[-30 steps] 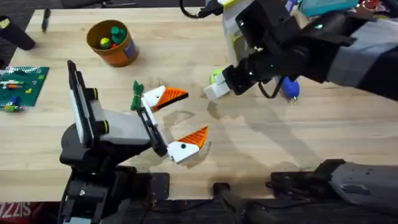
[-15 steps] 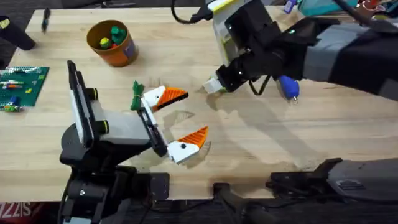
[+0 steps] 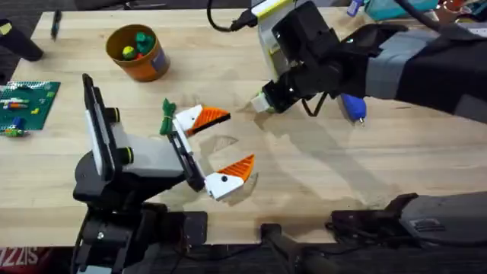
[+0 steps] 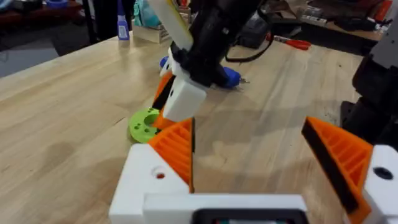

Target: Pick up the gripper from the table and insert it into the empty holder that is missing its gripper. Then pick up a screw, insert it into the mounting hole, and use the screwdriver to tighten it. Finally, clean up the table by picking up the vegetable and placing it into the bucket.

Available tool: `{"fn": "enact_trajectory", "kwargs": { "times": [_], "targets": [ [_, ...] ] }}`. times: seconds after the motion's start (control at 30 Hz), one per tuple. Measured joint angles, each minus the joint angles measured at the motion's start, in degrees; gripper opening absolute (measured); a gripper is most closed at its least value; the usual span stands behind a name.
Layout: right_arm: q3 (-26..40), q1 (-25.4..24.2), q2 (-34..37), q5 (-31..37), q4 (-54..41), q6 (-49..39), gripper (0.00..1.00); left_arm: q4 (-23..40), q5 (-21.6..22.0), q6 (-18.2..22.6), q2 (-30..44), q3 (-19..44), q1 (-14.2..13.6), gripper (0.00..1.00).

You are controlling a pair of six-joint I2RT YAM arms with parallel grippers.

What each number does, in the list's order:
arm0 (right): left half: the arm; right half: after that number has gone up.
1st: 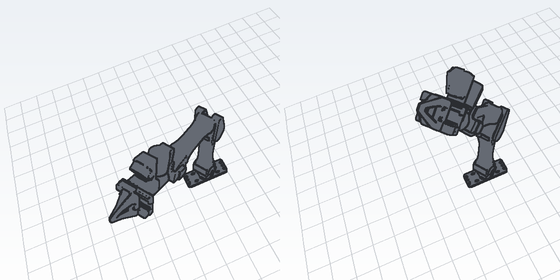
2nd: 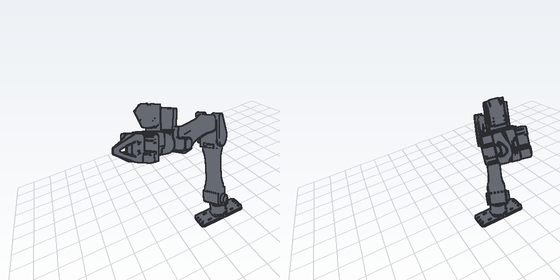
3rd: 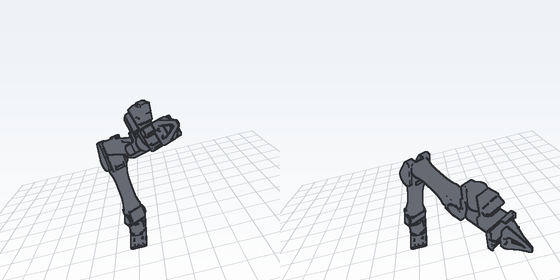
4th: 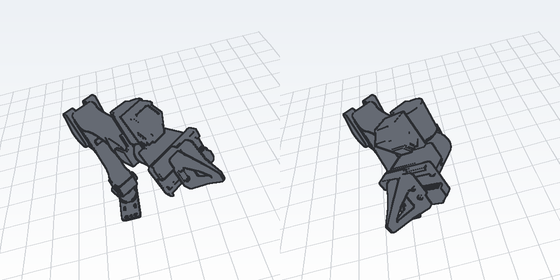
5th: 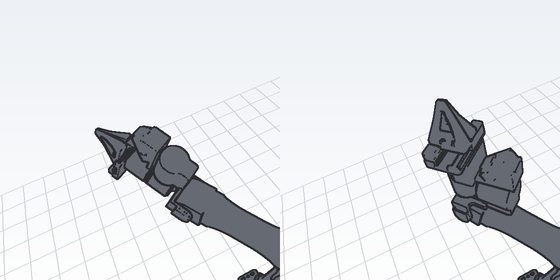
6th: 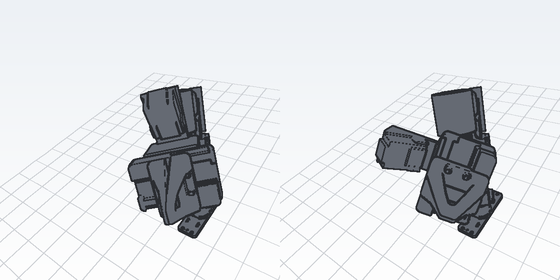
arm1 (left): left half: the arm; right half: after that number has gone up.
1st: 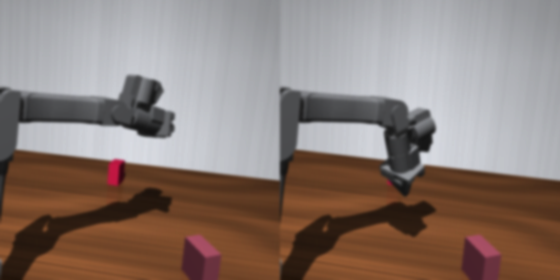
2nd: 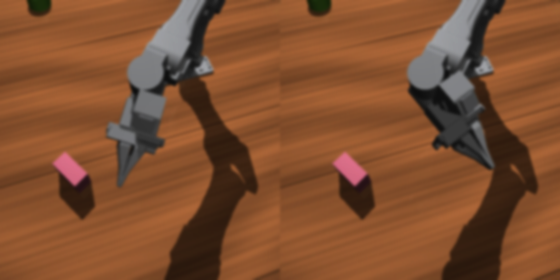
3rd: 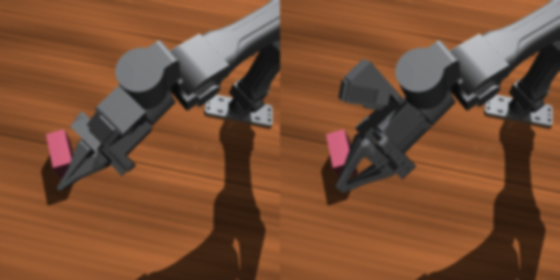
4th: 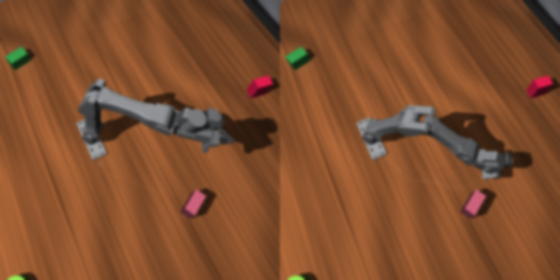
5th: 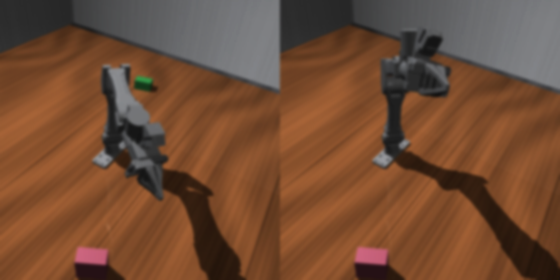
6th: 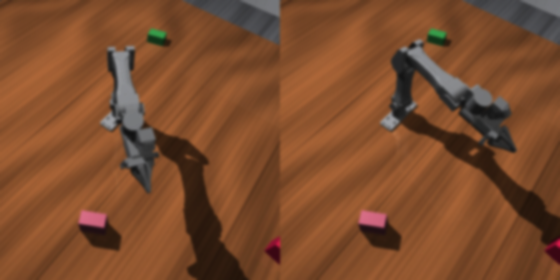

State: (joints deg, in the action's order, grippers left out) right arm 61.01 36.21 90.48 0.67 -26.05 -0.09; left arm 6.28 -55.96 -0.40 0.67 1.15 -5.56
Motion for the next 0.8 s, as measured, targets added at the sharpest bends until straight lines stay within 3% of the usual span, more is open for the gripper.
{"fn": "enact_trajectory", "kwargs": {
  "times": [0.27, 0.37, 0.8],
  "targets": [
    [0.00, 0.00, 4.21, 0.00, 0.84, -0.01, 0.446, 0.00, -0.02, 0.00, 0.00, 0.00, 0.00, 0.986],
    [0.00, 0.00, 5.39, 0.00, 0.89, -0.01, 0.405, 0.00, 0.00, 0.00, 0.00, 0.00, 0.00, 0.985],
    [0.00, 0.00, 5.92, 0.00, 2.26, -0.01, 0.374, 0.00, -0.02, 0.00, 0.00, 0.00, 0.00, 0.986]
  ]
}}
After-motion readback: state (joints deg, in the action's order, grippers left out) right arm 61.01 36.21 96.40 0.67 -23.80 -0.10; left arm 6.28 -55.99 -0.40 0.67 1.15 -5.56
